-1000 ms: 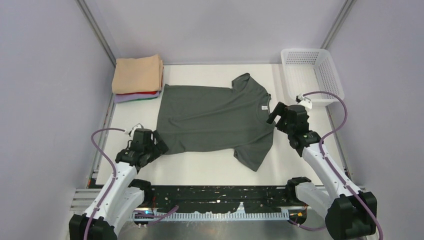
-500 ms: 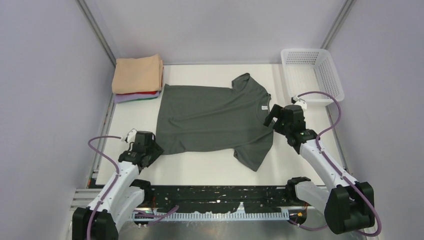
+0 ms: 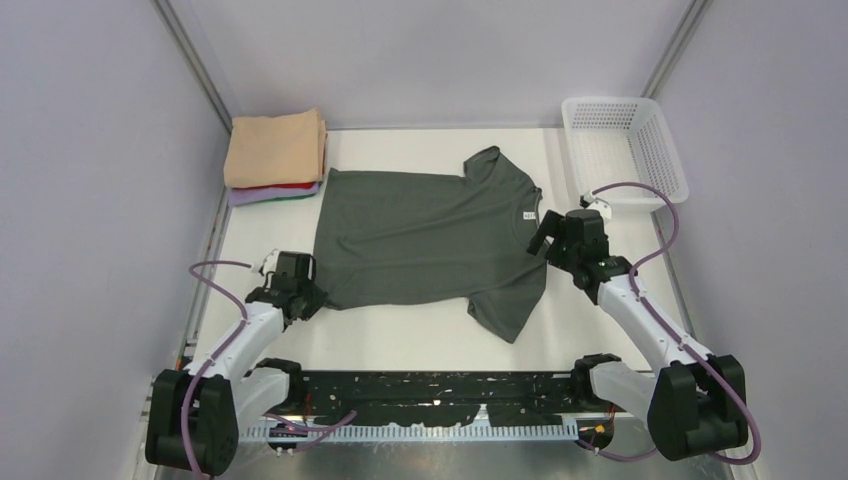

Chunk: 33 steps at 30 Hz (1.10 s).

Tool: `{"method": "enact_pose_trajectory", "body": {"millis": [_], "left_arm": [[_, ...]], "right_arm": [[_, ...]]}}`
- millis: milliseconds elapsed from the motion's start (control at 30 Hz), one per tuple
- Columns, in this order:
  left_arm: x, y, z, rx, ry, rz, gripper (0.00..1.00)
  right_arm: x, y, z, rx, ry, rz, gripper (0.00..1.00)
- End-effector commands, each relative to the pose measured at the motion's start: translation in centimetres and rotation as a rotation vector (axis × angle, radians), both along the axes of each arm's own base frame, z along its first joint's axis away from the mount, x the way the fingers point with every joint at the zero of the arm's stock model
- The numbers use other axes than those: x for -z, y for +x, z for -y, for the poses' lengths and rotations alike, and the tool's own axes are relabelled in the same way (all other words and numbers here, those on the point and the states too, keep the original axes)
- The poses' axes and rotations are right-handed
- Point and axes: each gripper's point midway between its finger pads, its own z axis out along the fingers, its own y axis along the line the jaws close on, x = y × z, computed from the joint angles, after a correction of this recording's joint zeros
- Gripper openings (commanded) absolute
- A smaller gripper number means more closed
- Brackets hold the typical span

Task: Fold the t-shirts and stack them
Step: Grab the side of the flattened tshirt closest away from the robot with both arms

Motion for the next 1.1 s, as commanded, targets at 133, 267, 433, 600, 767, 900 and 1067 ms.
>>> {"method": "enact_pose_trajectory", "body": {"millis": [133, 267, 433, 600, 767, 900, 1067], "left_arm": [[-1.4, 0.2, -0.8, 0.009, 0.043, 0.041, 0.0], [-2.4, 0.4, -0.8, 0.025, 0.046, 0.086, 0.0], [-3.2, 0.4, -0.4, 0.054, 0.033, 0.124, 0.0], [-3.3, 0.4, -0.2, 0.07, 0.026, 0.145, 0.0], [-3.3, 0.4, 0.0, 0.083, 0.021, 0.148, 0.0], [-3.1, 0.3, -0.1, 0.085, 0.024, 0.148, 0.0], [-3.0, 0.2, -0.2, 0.086, 0.031, 0.145, 0.0]], "right_arm": [[-2.3, -0.7, -2.7, -0.124, -0.025, -0.019, 0.9], [0.7, -5.5, -6.3, -0.329, -0.118, -0.223, 0.86], [2.5, -11.2, -8.6, -0.492, -0.168, -0.374, 0.78], [4.5, -15.4, -10.5, -0.659, -0.162, -0.511, 0.71], [6.2, -16.4, -11.2, -0.709, -0.156, -0.586, 0.66], [7.2, -16.3, -11.7, -0.747, -0.158, -0.609, 0.65], [9.2, -15.2, -10.7, -0.697, -0.243, -0.634, 0.6]]}}
